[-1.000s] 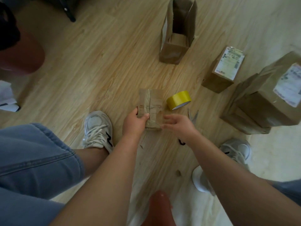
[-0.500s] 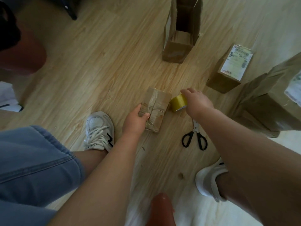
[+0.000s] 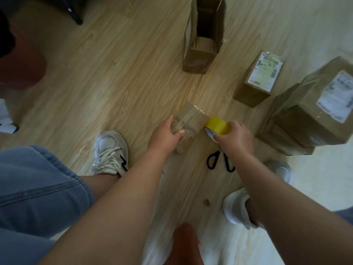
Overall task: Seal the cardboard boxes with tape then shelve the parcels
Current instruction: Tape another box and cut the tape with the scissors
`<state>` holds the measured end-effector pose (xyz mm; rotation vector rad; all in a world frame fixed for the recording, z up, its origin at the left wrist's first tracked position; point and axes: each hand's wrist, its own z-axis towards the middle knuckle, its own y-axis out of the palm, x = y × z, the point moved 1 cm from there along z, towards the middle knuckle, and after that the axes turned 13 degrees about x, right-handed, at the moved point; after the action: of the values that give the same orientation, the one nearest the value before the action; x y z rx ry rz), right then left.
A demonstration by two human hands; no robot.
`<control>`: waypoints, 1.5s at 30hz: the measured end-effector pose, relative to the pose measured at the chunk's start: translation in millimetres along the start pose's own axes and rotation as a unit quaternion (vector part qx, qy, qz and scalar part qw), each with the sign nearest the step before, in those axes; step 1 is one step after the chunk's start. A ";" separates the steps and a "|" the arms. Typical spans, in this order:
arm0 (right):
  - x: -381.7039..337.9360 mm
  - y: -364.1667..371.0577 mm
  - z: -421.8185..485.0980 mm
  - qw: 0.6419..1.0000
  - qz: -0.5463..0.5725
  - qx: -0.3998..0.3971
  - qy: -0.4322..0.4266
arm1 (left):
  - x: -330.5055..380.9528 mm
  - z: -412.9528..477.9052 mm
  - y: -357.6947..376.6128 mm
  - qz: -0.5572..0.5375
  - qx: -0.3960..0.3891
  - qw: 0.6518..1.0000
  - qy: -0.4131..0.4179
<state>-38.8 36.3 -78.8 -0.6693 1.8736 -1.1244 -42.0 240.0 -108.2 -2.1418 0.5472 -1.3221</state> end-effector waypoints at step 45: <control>-16.9 -57.1 -65.9 0.942 0.213 -0.258 -0.031 | 40.3 -57.5 -35.1 -0.127 0.042 0.987 -0.089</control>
<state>-85.1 52.6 -4.8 -0.5293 2.1390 -0.3289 -74.7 228.4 -37.8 -2.2877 0.1462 -1.2416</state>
